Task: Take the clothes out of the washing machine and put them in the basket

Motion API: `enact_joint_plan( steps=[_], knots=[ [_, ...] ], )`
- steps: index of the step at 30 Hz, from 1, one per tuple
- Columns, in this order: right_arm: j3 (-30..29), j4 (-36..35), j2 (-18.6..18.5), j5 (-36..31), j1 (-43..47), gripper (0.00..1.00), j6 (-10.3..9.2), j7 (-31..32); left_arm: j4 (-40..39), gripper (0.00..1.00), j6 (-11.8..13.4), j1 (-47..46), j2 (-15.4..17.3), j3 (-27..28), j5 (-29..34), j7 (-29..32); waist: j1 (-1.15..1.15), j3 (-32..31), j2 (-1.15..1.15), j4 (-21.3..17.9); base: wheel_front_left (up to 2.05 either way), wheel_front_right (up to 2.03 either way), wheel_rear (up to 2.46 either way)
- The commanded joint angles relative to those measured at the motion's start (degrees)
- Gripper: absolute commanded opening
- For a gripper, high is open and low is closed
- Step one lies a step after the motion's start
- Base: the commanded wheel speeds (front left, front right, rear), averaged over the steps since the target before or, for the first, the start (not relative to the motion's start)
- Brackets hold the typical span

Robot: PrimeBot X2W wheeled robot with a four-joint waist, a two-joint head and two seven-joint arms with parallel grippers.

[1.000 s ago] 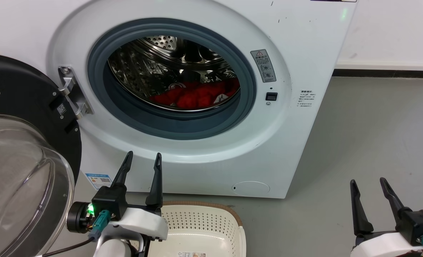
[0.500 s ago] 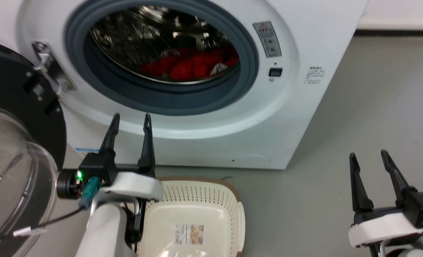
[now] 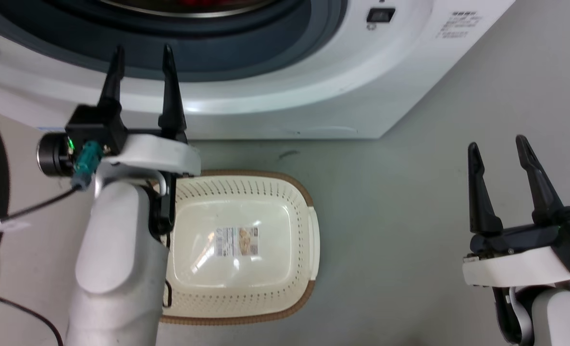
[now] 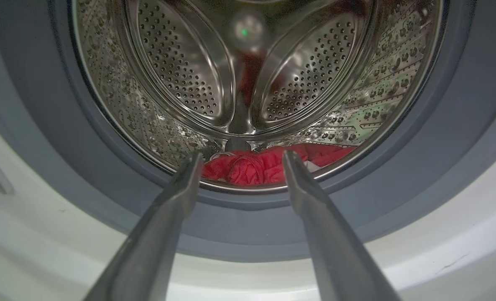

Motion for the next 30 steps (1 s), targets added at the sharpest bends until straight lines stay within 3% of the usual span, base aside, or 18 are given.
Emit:
enact_joint_plan(
  steps=[1, 13, 20, 30],
  knots=[
    [0.3, -0.3, -0.1, 0.5, -1.3, 1.0, -0.02, -0.3, 0.5, 1.0, -0.1, -1.6, 0.5, 0.3, 0.5, -0.2, -0.01, 4.9, 0.0, -1.8, 0.0, 0.0, 0.0],
    [3.4, 4.1, 0.0, 3.6, -5.2, 1.0, -0.02, -2.3, 17.3, 1.0, -1.1, -23.6, 3.7, 0.8, 1.3, 0.9, -0.01, 10.8, 0.0, -6.3, 0.0, 0.0, 0.0],
    [7.1, 7.0, 0.0, 6.4, -6.9, 1.0, -0.03, -3.0, 31.0, 1.0, -1.8, -39.7, 8.3, 0.4, 2.0, 8.8, -0.01, 12.3, 0.0, -10.2, 0.0, 0.0, 0.0],
    [11.5, 8.4, 0.0, 11.2, -8.8, 1.0, -0.03, -3.2, 42.8, 1.0, -2.4, -51.1, 14.8, -0.7, 3.0, 21.8, -0.01, 15.6, 0.0, -17.1, 0.0, 0.0, 0.0]
  ],
)
